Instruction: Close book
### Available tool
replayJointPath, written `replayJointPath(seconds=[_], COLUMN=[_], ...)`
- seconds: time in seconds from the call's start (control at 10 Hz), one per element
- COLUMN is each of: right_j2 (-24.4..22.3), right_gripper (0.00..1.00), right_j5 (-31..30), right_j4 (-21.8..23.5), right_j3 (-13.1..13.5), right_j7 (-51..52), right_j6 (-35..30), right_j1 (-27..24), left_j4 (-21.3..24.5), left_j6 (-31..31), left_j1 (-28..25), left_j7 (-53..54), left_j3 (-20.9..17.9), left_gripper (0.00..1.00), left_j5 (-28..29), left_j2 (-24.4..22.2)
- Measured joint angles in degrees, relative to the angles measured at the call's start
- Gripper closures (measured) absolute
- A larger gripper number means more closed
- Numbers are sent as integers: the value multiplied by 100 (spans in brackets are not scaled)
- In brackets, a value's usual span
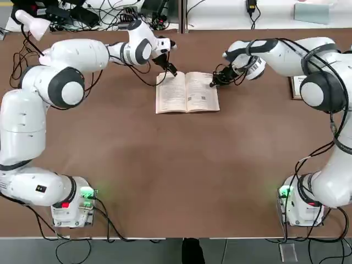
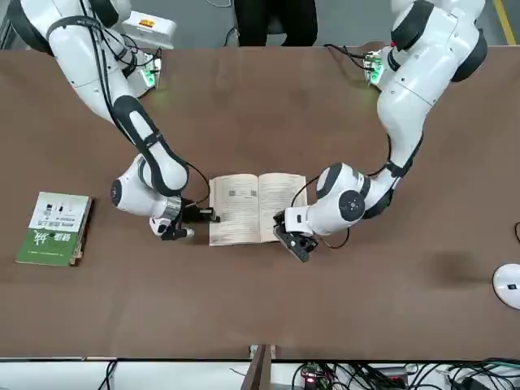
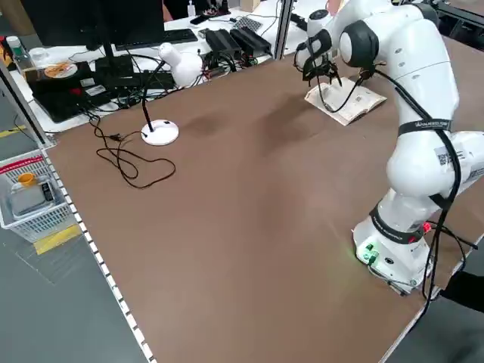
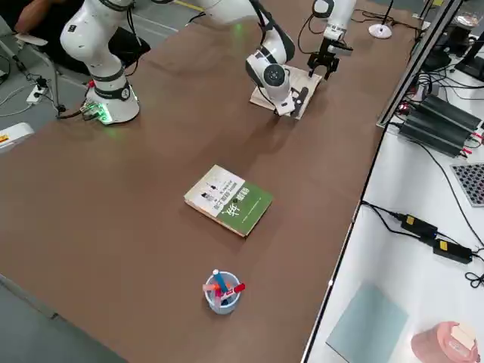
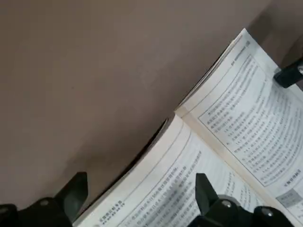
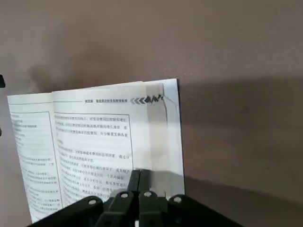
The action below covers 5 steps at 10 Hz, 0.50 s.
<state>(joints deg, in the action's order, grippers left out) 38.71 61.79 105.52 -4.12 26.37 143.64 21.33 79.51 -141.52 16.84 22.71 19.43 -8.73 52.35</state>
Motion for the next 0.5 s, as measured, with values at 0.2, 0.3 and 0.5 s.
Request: replayJointPath(seconds=[0.2, 0.3, 0.5], right_j2=[0, 0, 0], right_gripper=[98, 98, 97], right_j5=[1, 2, 3], right_j4=[0, 0, 0], right_j3=[0, 0, 0], right_j7=[0, 0, 0], right_j6=[0, 0, 1], right_j1=[0, 0, 0], left_j4=[-101, -132, -152], left_j6=[-6, -21, -126], left_j1=[0, 1, 1], left_j7=[69, 113, 231], left_j3=[2, 6, 50], left_gripper=[0, 0, 0], left_j5=[0, 0, -4], left_j2=[52, 70, 118])
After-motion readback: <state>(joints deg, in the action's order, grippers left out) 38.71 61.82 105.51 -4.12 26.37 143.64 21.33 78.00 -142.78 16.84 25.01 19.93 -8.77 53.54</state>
